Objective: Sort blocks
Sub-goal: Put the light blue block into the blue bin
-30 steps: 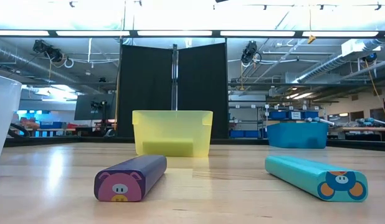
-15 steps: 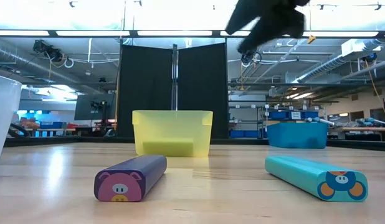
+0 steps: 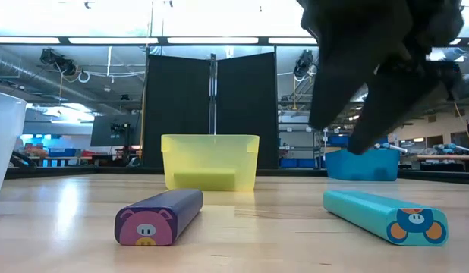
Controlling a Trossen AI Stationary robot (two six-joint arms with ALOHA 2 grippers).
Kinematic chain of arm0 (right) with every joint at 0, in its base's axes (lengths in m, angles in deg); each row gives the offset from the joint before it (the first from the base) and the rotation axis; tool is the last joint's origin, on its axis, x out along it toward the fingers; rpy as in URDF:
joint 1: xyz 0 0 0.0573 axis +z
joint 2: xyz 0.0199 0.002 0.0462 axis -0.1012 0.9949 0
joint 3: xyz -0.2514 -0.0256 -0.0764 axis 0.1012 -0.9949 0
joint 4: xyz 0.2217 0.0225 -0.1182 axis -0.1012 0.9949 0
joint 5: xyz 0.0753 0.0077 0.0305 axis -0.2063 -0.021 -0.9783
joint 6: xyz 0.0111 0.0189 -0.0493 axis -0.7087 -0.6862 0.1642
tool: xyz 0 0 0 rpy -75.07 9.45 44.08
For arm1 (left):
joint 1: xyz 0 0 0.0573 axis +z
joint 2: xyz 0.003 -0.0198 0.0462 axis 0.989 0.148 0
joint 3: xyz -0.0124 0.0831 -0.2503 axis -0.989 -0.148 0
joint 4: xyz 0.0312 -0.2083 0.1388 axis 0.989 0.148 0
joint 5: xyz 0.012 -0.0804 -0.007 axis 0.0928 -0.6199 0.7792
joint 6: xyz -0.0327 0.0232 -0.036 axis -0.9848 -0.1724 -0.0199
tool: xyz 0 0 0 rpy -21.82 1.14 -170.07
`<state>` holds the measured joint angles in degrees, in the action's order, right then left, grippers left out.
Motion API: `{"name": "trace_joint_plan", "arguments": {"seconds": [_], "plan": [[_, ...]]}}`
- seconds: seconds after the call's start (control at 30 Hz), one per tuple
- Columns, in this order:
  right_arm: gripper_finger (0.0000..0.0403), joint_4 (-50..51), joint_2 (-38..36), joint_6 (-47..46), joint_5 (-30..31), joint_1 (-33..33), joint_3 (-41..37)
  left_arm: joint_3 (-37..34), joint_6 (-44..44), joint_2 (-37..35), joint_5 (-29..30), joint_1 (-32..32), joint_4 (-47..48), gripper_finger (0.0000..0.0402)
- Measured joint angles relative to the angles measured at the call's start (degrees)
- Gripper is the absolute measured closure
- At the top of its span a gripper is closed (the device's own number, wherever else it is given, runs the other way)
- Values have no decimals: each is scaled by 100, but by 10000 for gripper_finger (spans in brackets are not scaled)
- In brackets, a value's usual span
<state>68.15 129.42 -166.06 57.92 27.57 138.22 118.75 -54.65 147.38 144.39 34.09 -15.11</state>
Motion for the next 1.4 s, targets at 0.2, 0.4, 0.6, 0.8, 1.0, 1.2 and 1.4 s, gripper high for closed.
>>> {"name": "trace_joint_plan", "arguments": {"seconds": [0.2, 0.4, 0.6, 0.8, 1.0, 1.2, 1.4], "plan": [[127, 1530, 879, -397, -148, -12, 1373, 10, 143, -26, 93, -2, 8, 175], [127, 2150, 1512, -760, -349, -6, 2244, 10, 147, -26, 92, -2, 40, 175], [127, 2238, 1678, -1480, -357, 51, 2323, 10, 160, -26, 92, -7, 49, 175], [127, 2326, 1754, -1972, -388, 182, 2290, 8, 164, -26, 90, -7, 51, 174], [128, 1968, 1982, -1973, -325, 217, 2299, 3, 152, -27, 121, -7, -5, 174], [162, 2060, 2012, -1988, -282, 220, 2303, 1, 116, -26, 123, -7, -35, 174], [286, 2057, 2018, -1848, -316, 230, 2295, 1, 104, -26, 134, -7, -79, 174]]}}
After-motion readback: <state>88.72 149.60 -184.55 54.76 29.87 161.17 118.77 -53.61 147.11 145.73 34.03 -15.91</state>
